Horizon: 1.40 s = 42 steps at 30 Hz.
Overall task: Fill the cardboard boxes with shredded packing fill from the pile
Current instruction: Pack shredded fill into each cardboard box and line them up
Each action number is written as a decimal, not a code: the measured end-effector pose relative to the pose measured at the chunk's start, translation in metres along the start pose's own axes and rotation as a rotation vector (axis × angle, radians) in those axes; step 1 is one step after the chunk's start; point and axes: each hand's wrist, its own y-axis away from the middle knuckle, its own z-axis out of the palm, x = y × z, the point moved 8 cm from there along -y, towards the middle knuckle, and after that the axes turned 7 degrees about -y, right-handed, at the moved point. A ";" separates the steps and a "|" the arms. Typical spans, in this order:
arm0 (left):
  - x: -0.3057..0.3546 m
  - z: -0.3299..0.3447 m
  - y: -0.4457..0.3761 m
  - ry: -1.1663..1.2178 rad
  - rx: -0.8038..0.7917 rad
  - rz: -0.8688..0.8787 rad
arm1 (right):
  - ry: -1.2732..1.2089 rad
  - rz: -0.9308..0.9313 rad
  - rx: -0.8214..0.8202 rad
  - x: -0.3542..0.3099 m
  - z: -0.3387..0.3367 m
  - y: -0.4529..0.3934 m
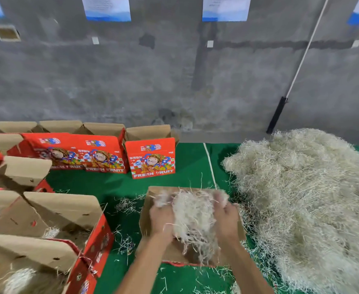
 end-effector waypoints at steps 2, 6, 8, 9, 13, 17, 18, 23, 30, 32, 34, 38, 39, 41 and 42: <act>0.024 -0.011 -0.015 0.080 0.066 0.043 | -0.038 -0.044 0.096 -0.008 -0.038 -0.016; 0.019 0.023 0.004 -0.016 -0.025 0.031 | 0.093 0.017 -0.140 0.001 0.011 -0.011; 0.001 0.060 0.014 -0.032 -0.130 -0.012 | 0.151 0.066 -0.314 0.019 0.056 0.009; -0.002 0.064 0.018 -0.020 -0.174 -0.033 | 0.169 0.064 -0.323 0.025 0.062 0.013; 0.028 -0.016 -0.009 -0.154 0.037 0.113 | 0.223 0.103 -0.097 0.021 -0.003 -0.017; 0.033 -0.010 -0.008 -0.168 0.027 0.095 | 0.025 0.232 -0.175 0.027 0.006 -0.020; 0.030 0.015 0.006 -0.260 -0.039 0.104 | -0.024 0.228 -0.272 0.029 0.031 -0.009; 0.020 0.042 0.020 -0.289 -0.094 0.200 | 0.135 0.105 -0.204 0.039 0.047 -0.004; 0.017 0.002 -0.026 -0.331 -0.044 0.174 | 0.080 0.117 -0.084 0.037 -0.009 -0.045; 0.001 0.051 -0.006 -0.347 -0.199 0.189 | 0.211 0.086 -0.259 0.054 0.034 -0.026; -0.001 0.065 0.013 -0.339 -0.184 0.220 | 0.264 0.030 -0.296 0.063 0.056 -0.017; 0.024 0.018 -0.002 -0.415 -0.064 0.450 | 0.404 0.020 -0.185 0.038 0.011 -0.043; 0.022 0.002 -0.013 -0.392 -0.002 0.432 | 0.351 -0.020 -0.076 0.026 -0.011 -0.050; 0.009 -0.007 -0.024 -0.297 0.001 0.351 | 0.308 -0.061 0.015 0.017 -0.025 -0.052; 0.003 0.006 -0.021 -0.324 -0.051 0.326 | 0.310 -0.041 -0.048 0.023 -0.013 -0.047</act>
